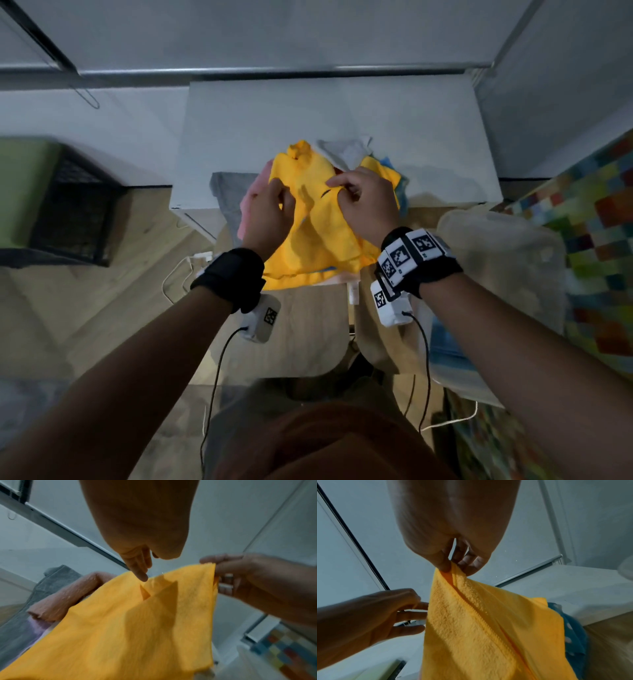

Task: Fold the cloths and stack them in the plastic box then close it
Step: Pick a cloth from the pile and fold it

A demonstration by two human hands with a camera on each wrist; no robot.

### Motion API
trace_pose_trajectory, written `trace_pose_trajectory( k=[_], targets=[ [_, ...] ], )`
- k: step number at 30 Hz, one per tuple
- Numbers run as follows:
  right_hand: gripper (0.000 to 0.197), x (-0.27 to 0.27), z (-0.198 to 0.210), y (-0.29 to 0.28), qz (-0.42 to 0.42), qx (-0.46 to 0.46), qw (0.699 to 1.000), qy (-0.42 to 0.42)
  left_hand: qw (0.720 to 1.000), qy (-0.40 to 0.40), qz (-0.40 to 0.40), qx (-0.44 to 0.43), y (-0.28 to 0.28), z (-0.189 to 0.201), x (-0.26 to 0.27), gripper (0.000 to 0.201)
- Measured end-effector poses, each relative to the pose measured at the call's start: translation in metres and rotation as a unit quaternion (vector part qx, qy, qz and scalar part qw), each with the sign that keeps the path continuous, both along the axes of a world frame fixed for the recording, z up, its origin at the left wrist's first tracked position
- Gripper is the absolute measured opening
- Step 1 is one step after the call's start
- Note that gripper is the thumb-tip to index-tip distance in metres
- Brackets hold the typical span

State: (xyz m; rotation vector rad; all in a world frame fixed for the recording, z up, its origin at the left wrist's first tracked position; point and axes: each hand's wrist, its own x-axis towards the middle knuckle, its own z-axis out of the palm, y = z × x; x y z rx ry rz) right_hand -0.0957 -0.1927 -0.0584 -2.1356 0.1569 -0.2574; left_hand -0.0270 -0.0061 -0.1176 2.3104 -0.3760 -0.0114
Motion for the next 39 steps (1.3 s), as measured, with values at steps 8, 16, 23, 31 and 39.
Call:
trace_pose_trajectory(
  k=[8,16,23,31,39],
  targets=[
    [0.033,-0.004,0.034,0.005,0.061,0.083,0.995,-0.015,0.993,0.067,-0.099,0.026,-0.017,0.044,-0.005,0.035],
    [0.051,-0.016,0.034,0.01,0.068,0.097,0.981,0.151,0.998,-0.006,0.015,-0.058,-0.014,0.118,-0.032,0.023],
    [0.029,-0.02,0.043,0.043,0.021,0.069,0.996,0.06,0.992,-0.036,0.025,-0.115,-0.004,0.172,-0.049,0.032],
    [0.011,-0.042,0.049,0.046,0.004,0.018,0.999,0.029,0.98,-0.029,0.045,-0.191,0.072,0.184,-0.053,0.045],
    [0.032,-0.072,0.055,0.064,-0.016,0.157,0.979,0.13,0.975,0.16,0.075,-0.132,0.127,0.18,-0.066,0.035]
  ],
)
